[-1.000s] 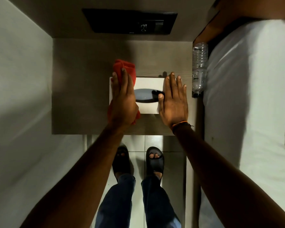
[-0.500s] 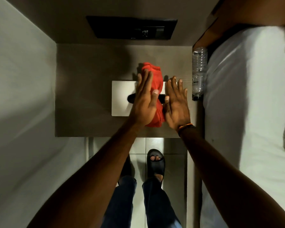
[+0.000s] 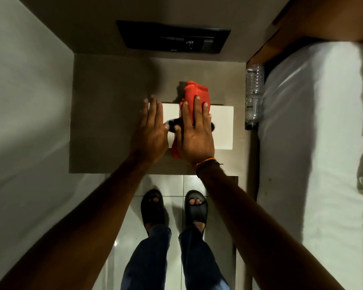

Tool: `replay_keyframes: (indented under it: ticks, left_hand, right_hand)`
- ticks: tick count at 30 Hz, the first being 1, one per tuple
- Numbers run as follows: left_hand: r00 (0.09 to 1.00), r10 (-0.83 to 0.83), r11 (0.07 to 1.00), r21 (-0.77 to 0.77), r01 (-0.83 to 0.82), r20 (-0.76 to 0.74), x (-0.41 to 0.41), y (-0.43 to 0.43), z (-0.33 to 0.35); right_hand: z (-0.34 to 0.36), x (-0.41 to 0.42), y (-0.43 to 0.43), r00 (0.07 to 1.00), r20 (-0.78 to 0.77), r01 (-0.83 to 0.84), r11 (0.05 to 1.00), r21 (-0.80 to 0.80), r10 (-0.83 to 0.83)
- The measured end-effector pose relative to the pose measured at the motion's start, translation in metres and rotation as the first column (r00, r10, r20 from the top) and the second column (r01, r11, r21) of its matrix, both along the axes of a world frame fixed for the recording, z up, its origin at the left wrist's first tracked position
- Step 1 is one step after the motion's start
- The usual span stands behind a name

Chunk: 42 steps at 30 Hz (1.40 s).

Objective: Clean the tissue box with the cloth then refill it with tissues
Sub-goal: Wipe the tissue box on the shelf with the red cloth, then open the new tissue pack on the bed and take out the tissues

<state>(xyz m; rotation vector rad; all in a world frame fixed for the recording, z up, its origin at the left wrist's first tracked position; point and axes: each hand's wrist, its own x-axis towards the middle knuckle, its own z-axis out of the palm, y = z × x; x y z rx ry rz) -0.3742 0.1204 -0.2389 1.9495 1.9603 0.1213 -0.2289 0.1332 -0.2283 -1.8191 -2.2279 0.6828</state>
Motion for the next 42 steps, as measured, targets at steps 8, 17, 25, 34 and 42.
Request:
replay_keyframes:
  ticks: [8,17,25,34,42]
  left_hand:
    - [1.0,0.009,0.998,0.062,-0.01,0.021,0.003,-0.002,-0.003]
    - [1.0,0.022,0.999,0.027,-0.022,0.004,0.009,-0.005,0.023]
    - [0.967,-0.218,0.974,0.094,0.207,0.129,0.156,-0.035,0.118]
    - [0.854,-0.445,0.895,0.17,0.413,0.271,0.351,-0.108,0.209]
    - [0.829,-0.521,0.852,0.176,0.493,0.202,0.424,-0.15,0.191]
  right_hand:
    - [-0.005,0.006,0.0,0.993,-0.121,0.023,0.996,0.085,-0.013]
    - [0.056,0.079,-0.013,0.978,-0.139,0.164,0.984,0.071,-0.153]
    - [0.175,0.182,-0.063,0.932,-0.242,0.323,0.923,0.209,-0.271]
    - [0.253,0.35,-0.169,0.914,-0.124,0.403,0.837,0.37,-0.386]
    - [0.215,0.432,-0.235,0.954,0.051,0.292,0.952,0.089,-0.297]
